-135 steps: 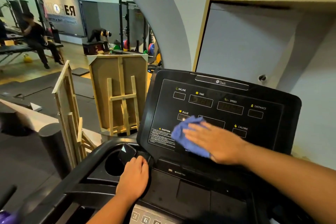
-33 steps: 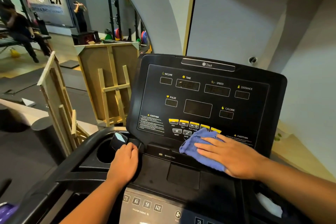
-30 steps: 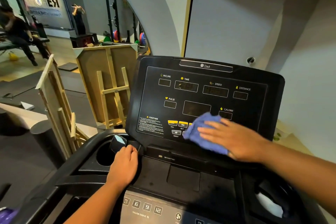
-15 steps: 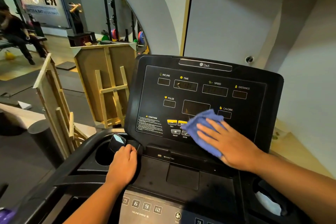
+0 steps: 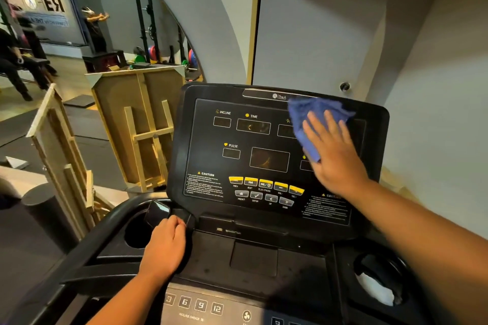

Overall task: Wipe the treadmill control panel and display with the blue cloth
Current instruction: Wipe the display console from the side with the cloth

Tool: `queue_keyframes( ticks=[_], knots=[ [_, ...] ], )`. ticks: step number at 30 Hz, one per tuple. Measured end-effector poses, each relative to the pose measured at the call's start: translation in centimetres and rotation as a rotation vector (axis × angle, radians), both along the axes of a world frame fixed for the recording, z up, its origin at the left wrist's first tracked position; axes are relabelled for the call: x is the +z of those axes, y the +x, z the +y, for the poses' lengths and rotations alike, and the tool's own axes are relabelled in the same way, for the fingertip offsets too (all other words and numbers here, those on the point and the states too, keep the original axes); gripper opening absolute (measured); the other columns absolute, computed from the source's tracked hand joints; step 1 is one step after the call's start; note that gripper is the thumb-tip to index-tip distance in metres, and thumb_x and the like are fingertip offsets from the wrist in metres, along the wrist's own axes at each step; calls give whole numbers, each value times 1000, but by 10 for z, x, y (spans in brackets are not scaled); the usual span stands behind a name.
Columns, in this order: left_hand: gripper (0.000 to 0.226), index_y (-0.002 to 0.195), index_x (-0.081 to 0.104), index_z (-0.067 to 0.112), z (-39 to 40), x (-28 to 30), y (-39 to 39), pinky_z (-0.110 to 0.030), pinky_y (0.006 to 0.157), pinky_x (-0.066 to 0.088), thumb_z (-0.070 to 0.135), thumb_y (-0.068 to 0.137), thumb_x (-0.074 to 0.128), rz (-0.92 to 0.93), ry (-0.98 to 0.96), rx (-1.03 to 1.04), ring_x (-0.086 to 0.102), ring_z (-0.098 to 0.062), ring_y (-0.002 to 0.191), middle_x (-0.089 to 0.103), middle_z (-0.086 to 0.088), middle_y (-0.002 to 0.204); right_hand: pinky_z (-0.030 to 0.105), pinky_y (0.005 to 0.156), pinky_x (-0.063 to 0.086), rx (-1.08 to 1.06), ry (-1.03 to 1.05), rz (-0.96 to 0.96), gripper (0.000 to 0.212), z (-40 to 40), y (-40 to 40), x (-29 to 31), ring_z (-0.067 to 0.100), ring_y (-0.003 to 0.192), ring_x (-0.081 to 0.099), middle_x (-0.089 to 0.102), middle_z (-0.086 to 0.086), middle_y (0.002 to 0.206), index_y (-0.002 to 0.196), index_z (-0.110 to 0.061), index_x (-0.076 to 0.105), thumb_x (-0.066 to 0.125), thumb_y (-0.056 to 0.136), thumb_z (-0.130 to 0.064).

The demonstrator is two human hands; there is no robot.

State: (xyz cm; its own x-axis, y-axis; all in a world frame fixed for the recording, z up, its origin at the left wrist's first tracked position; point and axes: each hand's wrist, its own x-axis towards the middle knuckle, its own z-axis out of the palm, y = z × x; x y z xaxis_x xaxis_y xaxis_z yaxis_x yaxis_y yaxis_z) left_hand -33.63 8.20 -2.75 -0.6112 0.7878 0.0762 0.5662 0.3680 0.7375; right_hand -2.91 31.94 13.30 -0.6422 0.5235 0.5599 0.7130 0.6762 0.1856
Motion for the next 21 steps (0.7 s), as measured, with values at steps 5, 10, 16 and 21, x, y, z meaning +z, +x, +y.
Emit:
queue_keyframes(
  ticks=[5,10,16,21],
  knots=[
    [25,85,58,26,-1,3,1,-39,80,44,24,104,41,-3,16,-4,56,-9,87,61,4,92,44,124,-2,214,38,-381,69,-28,40,-59,26,155,-1,13,4,167,159,-19,18,37,98,-44],
    [25,86,58,26,0,3,2,-38,79,43,24,104,41,-3,2,-4,56,-8,87,60,5,92,42,123,5,236,100,-398,67,10,58,-2,24,152,13,22,4,164,156,-19,29,41,92,-36],
    [26,84,57,24,0,3,3,-37,78,39,20,104,41,-8,-2,1,55,-11,87,59,3,90,50,123,10,-40,28,45,67,32,41,34,31,153,13,24,6,164,155,-15,31,50,92,-28],
    [27,82,57,25,1,1,2,-41,80,41,21,103,41,-5,0,15,55,-11,87,60,3,89,53,123,10,56,60,-140,70,-15,41,-39,34,154,2,17,7,166,158,-14,24,41,93,-35]
  ],
)
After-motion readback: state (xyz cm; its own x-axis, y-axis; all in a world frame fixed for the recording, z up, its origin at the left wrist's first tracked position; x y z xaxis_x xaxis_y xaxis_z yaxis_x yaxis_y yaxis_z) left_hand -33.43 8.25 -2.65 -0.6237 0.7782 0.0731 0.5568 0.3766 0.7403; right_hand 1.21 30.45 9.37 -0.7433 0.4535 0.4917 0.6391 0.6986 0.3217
